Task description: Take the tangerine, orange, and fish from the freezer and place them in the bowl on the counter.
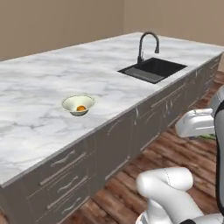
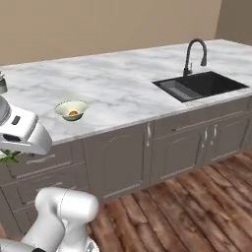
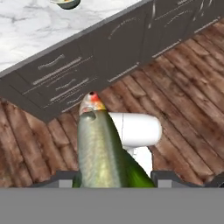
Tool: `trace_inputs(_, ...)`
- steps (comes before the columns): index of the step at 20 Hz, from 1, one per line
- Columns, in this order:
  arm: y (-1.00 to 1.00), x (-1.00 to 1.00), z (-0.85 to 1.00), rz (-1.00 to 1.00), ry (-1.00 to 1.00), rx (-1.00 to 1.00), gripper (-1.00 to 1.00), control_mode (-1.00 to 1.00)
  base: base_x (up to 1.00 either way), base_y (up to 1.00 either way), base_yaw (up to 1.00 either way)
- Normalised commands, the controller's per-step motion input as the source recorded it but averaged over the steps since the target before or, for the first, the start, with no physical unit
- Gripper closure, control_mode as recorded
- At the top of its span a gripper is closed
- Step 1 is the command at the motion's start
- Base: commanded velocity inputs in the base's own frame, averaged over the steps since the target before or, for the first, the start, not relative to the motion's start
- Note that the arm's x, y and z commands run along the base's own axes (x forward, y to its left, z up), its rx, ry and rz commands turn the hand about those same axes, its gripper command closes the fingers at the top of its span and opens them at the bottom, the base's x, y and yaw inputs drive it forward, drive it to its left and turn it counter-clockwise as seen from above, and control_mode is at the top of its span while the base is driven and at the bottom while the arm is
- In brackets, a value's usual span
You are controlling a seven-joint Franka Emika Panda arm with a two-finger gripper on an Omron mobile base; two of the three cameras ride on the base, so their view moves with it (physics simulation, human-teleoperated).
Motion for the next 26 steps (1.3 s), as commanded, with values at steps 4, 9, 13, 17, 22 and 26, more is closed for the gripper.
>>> trace_inputs(4,0.00,0.00,0.00,0.00,0.00,0.00,1.00,1.00,0.62,-0.68,0.62)
trace_inputs(9,0.00,0.00,0.00,0.00,0.00,0.00,1.00,1.00,0.48,-0.52,0.66)
trace_inputs(13,0.00,0.00,0.00,0.00,0.00,0.00,1.00,1.00,0.45,-0.46,0.70)
trace_inputs(17,0.00,0.00,0.00,0.00,0.00,0.00,1.00,1.00,0.61,-0.70,0.36)
trace_inputs(22,0.00,0.00,0.00,0.00,0.00,0.00,1.00,1.00,0.58,-0.70,0.04)
trace_inputs(26,0.00,0.00,0.00,0.00,0.00,0.00,1.00,1.00,0.68,-0.12,-0.08)
